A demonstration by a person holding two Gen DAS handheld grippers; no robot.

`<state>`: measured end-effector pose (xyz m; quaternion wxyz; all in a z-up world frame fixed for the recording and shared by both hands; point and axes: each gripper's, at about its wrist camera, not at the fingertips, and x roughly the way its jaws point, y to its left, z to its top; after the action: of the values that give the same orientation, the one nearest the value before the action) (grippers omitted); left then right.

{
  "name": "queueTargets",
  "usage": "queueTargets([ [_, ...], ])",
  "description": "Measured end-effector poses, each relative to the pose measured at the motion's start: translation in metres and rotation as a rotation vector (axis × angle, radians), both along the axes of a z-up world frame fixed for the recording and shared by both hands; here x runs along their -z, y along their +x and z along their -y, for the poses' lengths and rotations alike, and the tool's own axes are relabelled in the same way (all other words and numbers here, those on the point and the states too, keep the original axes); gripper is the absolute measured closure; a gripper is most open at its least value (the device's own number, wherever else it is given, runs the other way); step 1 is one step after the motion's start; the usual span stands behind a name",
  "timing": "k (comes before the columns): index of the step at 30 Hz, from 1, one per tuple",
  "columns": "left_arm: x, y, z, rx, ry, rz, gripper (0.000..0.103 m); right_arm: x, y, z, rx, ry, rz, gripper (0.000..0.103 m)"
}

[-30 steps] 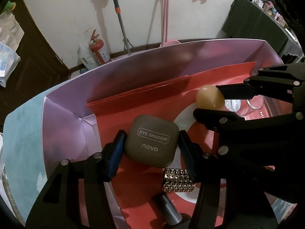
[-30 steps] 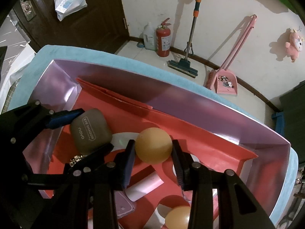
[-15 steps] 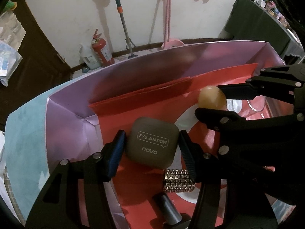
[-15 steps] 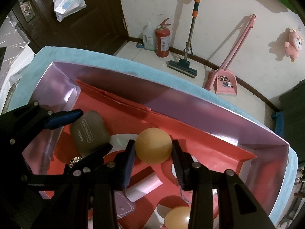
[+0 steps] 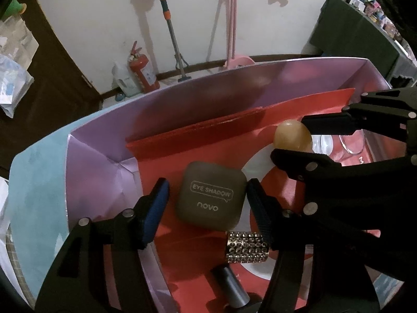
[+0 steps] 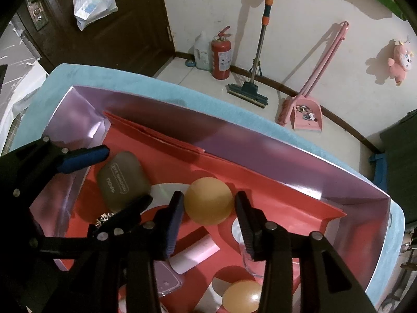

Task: Organize rigid objects
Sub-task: 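Lower and open the left tool releasing the compact while the right tool releases the sponge, then lift both tools out of the box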

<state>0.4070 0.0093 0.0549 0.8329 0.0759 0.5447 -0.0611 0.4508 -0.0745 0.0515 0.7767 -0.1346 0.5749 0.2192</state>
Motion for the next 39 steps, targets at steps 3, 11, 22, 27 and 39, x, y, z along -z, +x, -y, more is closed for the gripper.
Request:
queueTargets([
  [3,0.0,0.005,-0.001,-0.003,0.003,0.0,0.043,-0.002,0.0,0.001,-0.002,-0.002,0.003,0.057],
  [11,-0.007,0.001,-0.008,-0.008,-0.033,0.02,0.043,-0.015,-0.005,0.009,0.008,0.015,0.026,0.054],
  [22,-0.044,-0.035,-0.018,-0.038,-0.073,0.067,0.042,-0.064,-0.046,0.033,0.066,-0.005,0.115,0.047],
  [27,-0.071,-0.071,-0.015,-0.034,-0.089,0.12,0.042,-0.105,-0.084,0.051,0.092,0.014,0.189,0.041],
  [39,-0.122,-0.169,-0.008,-0.044,-0.155,0.316,0.018,-0.158,-0.176,0.081,0.133,0.115,0.347,0.02],
])
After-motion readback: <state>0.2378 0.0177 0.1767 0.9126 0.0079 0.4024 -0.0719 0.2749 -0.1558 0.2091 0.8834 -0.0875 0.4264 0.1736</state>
